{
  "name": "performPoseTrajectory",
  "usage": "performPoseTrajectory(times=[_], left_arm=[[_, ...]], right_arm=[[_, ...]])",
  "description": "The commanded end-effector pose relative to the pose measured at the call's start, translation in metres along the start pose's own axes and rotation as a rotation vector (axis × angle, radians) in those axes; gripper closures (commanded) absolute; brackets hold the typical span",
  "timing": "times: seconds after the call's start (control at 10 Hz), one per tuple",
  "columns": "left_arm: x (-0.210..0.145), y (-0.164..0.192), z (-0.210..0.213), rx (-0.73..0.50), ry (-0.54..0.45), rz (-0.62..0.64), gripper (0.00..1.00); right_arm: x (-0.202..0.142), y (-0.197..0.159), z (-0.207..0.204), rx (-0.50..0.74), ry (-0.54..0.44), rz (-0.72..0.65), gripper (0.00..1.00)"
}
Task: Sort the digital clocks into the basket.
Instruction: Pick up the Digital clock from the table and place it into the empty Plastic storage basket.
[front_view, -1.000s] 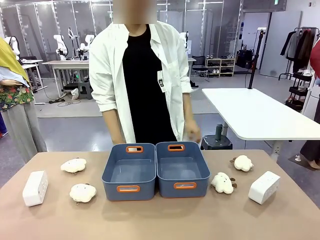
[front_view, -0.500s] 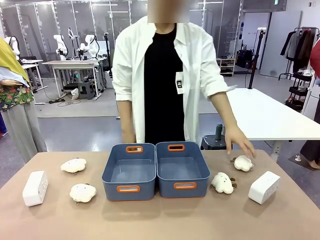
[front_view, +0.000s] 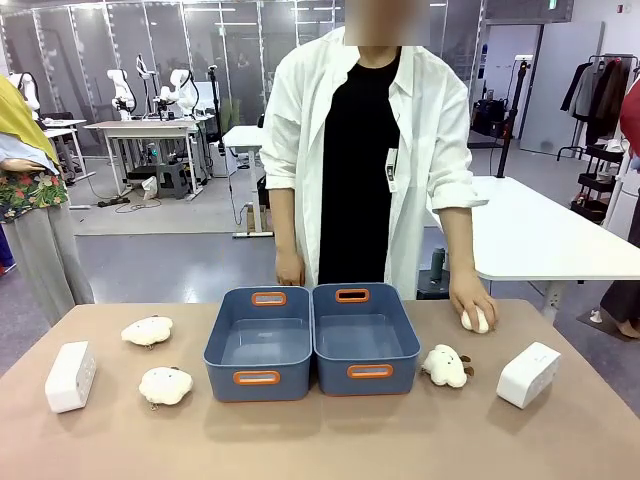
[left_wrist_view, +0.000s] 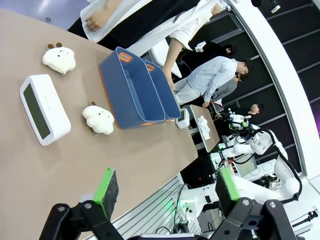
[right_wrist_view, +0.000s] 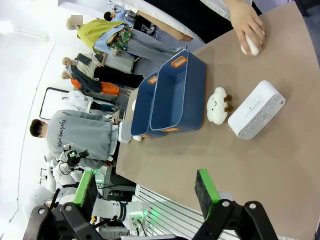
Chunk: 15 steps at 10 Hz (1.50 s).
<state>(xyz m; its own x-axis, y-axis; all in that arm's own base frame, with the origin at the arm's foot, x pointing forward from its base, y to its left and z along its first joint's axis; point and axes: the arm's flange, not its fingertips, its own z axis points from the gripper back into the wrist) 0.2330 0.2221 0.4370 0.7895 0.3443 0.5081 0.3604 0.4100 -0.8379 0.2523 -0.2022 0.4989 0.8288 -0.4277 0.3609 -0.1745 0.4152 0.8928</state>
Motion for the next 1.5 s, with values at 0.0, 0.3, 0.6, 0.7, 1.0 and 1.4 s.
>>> performPoseTrajectory(times=[0.0, 0.3, 0.6, 0.7, 1.0, 1.4], left_arm=[[0.002, -0.001, 0.003, -0.018, -0.007, -0.018, 0.0], [0.002, -0.001, 0.003, -0.018, -0.007, -0.018, 0.0], [0.0, 0.0, 0.0, 0.0, 0.0, 0.0, 0.0], [0.003, -0.004, -0.002, 0.024, 0.025, -0.018, 0.0], [0.019, -0.019, -0.012, 0.21, 0.18, 0.007, 0.0], [0.085, -0.038, -0.078, 0.614, 0.506, 0.105, 0.0]], right_arm=[[-0.001, 0.002, 0.003, 0.011, -0.004, 0.011, 0.0], [-0.001, 0.002, 0.003, 0.011, -0.004, 0.011, 0.0], [-0.001, 0.002, 0.003, 0.011, -0.004, 0.011, 0.0], [-0.001, 0.002, 0.003, 0.011, -0.004, 0.011, 0.0], [-0.001, 0.002, 0.003, 0.011, -0.004, 0.011, 0.0], [-0.001, 0.002, 0.003, 0.011, -0.004, 0.011, 0.0]])
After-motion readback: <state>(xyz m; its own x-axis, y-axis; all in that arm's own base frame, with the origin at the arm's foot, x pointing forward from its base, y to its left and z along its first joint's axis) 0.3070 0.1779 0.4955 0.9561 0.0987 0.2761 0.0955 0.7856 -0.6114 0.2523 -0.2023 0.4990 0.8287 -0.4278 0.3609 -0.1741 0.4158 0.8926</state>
